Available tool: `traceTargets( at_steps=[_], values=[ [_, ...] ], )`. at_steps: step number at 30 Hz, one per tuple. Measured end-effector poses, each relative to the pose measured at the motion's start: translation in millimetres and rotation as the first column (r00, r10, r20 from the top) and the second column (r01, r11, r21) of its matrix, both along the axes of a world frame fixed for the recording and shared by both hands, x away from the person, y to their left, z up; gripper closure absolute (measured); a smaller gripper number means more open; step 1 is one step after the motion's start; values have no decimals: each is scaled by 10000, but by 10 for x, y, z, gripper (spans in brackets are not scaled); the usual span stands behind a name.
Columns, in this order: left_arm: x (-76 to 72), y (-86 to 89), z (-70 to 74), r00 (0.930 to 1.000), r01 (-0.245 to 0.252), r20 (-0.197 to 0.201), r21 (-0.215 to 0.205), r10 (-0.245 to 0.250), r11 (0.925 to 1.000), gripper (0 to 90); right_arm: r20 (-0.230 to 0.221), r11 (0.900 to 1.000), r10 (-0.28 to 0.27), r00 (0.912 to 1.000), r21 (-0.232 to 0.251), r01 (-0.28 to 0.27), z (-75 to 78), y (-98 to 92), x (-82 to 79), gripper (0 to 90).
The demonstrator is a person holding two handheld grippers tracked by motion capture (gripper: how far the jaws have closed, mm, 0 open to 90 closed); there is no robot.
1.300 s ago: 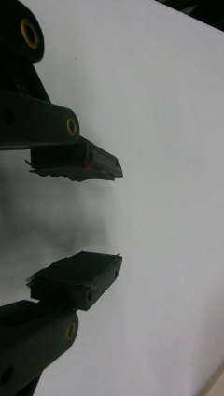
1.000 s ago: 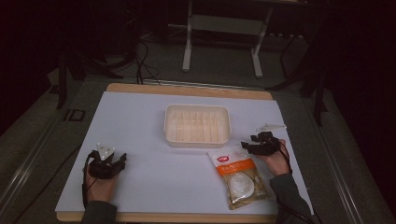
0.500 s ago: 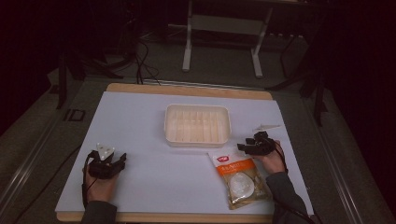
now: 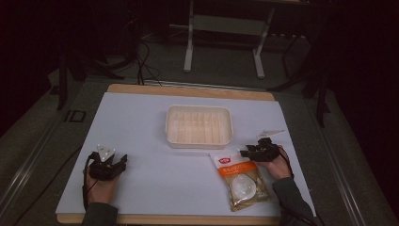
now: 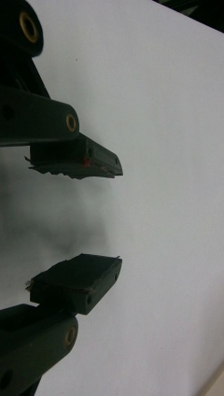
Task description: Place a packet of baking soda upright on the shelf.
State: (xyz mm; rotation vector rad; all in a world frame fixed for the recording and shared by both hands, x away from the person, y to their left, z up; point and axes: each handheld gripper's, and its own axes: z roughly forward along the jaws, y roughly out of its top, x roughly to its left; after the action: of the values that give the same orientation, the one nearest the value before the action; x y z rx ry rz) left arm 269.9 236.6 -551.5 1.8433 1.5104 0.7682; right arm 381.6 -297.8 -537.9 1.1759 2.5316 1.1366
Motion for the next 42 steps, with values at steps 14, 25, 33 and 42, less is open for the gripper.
traceTargets(
  at_steps=[14, 25, 33, 42],
  values=[
    [-1, -3, 0, 10000, -32, 11, 36, 32, 10000, 485, -215, 9953, 890, 9958, -365, -898, 49, 13, -30, 568],
    [-3, -8, 0, 10000, -49, 21, 74, 49, 10000, 482, -357, 9868, 1538, 9875, 566, -1516, 89, -4, -52, 572],
    [-1, -9, 0, 10000, -40, -6, 92, 40, 9999, 482, -360, 9876, 1516, 9878, 474, -1498, 77, 124, 20, 470],
    [-1, -9, 0, 10000, -38, -5, 91, 38, 10000, 479, -786, 9790, 1872, 9792, 964, -1794, 35, 199, 45, 520]
  ],
)
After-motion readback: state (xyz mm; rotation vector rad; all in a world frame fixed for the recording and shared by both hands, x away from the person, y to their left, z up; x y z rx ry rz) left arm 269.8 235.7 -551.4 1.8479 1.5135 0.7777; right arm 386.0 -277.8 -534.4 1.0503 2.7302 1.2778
